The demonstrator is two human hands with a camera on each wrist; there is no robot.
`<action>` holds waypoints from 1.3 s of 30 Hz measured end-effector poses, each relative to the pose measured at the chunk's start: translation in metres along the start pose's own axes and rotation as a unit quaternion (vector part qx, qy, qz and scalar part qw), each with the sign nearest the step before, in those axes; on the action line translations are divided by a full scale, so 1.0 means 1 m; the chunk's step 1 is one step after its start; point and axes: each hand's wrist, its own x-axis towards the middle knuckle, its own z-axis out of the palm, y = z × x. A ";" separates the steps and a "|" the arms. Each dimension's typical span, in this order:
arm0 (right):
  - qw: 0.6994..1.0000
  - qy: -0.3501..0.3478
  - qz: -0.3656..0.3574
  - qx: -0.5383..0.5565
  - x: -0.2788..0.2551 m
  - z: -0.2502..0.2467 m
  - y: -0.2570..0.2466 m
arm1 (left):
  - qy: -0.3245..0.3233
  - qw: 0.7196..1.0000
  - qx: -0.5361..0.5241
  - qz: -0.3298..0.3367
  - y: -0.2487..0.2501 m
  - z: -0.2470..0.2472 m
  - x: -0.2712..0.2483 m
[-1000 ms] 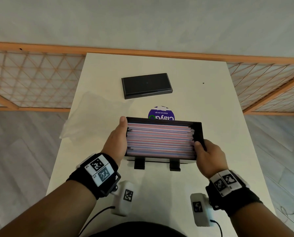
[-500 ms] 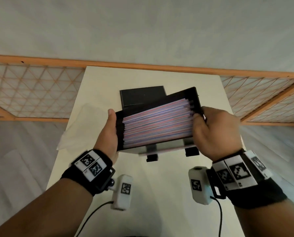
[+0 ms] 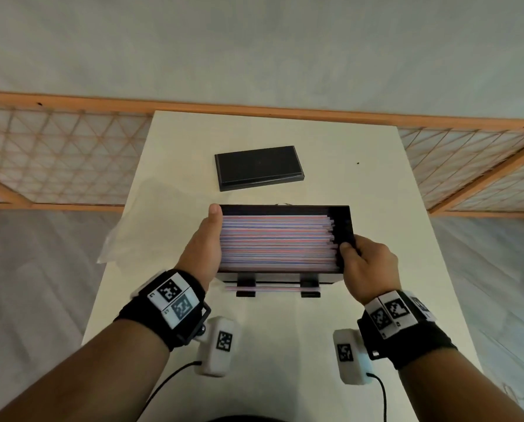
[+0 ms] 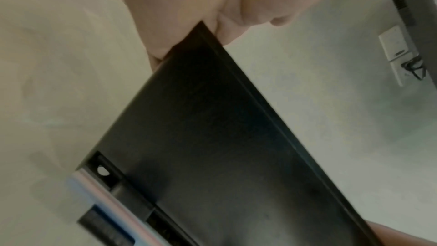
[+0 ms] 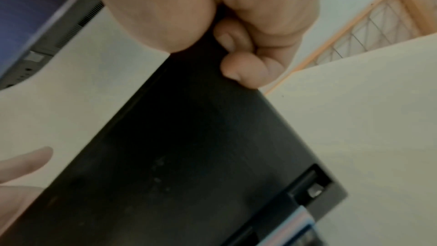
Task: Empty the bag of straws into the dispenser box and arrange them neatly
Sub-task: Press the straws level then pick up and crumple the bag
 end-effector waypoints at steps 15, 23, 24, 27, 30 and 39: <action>0.973 -0.008 0.059 0.224 0.008 -0.014 -0.027 | 0.108 0.991 -0.021 0.072 0.042 -0.003 -0.021; 0.829 -0.241 0.276 0.422 0.025 0.032 -0.060 | -0.062 0.979 -0.102 -0.168 0.045 0.031 -0.016; 0.829 -0.237 0.277 0.424 0.027 0.034 -0.059 | -0.059 0.979 -0.095 -0.168 0.043 0.031 -0.015; 0.829 -0.237 0.272 0.428 0.029 0.037 -0.057 | -0.061 0.981 -0.081 -0.165 0.042 0.033 -0.014; 0.826 -0.234 0.266 0.438 0.026 0.031 -0.060 | -0.066 0.986 -0.057 -0.142 0.045 0.034 -0.017; 0.941 -0.307 -0.143 0.017 -0.036 0.007 -0.070 | 0.085 0.888 0.235 0.387 0.027 0.011 -0.004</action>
